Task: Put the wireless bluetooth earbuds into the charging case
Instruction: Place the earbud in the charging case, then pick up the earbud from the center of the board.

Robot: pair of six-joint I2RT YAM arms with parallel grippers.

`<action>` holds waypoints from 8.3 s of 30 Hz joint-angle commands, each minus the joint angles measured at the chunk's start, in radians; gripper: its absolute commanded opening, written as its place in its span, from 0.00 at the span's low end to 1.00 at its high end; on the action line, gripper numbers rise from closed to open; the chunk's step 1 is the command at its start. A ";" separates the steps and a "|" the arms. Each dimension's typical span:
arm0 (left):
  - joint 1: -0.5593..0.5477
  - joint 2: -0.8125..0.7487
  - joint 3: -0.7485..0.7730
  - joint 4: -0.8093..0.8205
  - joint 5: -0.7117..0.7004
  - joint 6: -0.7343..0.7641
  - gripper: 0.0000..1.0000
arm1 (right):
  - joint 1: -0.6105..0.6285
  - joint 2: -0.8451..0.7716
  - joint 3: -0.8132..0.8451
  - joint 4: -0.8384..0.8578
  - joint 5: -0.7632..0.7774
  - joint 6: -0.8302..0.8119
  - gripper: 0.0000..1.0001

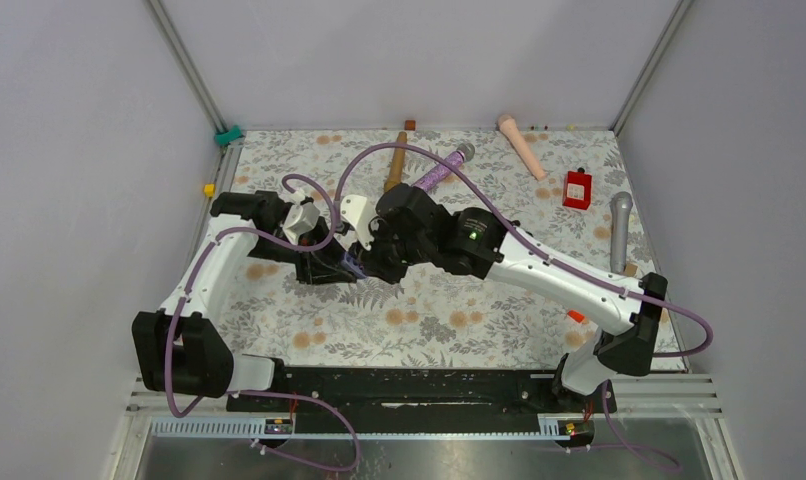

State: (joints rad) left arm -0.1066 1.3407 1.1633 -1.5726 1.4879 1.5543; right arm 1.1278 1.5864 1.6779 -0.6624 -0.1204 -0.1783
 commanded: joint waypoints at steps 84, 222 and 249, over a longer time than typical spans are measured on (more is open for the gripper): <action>0.048 0.000 0.088 -0.039 -0.124 0.053 0.00 | -0.365 -0.528 -0.386 -0.069 0.123 -0.327 0.24; 0.165 -0.121 -0.136 -0.038 -0.109 0.185 0.00 | -0.661 0.328 -0.320 -0.223 0.216 -0.140 0.18; 0.167 -0.130 -0.134 -0.039 -0.110 0.183 0.00 | -0.628 0.337 -0.288 -0.206 0.291 -0.092 0.44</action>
State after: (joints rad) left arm 0.0525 1.2343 1.0290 -1.5715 1.3354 1.7046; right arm 0.5251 1.9327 1.3918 -0.8742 0.1341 -0.2955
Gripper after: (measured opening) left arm 0.330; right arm 0.439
